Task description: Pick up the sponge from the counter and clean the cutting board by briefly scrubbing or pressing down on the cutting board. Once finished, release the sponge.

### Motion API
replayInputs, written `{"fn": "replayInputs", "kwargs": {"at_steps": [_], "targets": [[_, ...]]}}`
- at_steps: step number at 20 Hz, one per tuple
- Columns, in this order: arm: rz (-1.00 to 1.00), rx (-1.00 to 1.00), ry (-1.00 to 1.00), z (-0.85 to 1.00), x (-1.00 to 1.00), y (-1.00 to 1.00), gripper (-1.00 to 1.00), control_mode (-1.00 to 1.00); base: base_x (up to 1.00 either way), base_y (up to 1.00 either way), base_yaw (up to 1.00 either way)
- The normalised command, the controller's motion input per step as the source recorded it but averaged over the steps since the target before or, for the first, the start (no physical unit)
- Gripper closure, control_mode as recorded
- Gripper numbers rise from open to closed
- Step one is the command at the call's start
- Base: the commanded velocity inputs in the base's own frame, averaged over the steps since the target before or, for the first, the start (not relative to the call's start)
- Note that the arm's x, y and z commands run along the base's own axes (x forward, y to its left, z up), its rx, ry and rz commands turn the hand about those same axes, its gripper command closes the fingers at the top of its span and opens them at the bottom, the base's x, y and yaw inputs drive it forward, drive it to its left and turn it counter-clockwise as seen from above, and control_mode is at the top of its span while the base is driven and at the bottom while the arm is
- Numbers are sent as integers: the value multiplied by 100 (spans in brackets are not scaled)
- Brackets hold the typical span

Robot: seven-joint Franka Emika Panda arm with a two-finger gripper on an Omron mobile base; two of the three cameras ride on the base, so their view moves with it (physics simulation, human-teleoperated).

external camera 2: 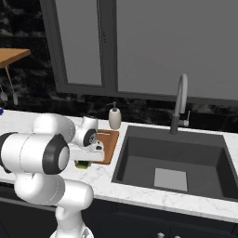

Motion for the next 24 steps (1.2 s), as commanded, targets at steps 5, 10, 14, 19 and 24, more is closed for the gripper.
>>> {"fn": "replayInputs", "kwargs": {"at_steps": [5, 10, 14, 19, 24], "targets": [[3, 0, 0, -18, 0, -23, 100, -100, 0, 0, 0], [4, 0, 0, -2, 0, -38, 100, -100, 0, 0, 0], [3, 0, 0, 0, 0, -37, 100, -100, 0, 0, 0], [0, 0, 0, 0, 33, 0, 100, -100, 0, 0, 0], [0, 0, 0, -2, 52, 13, 100, -100, 0, 0, 0]]}}
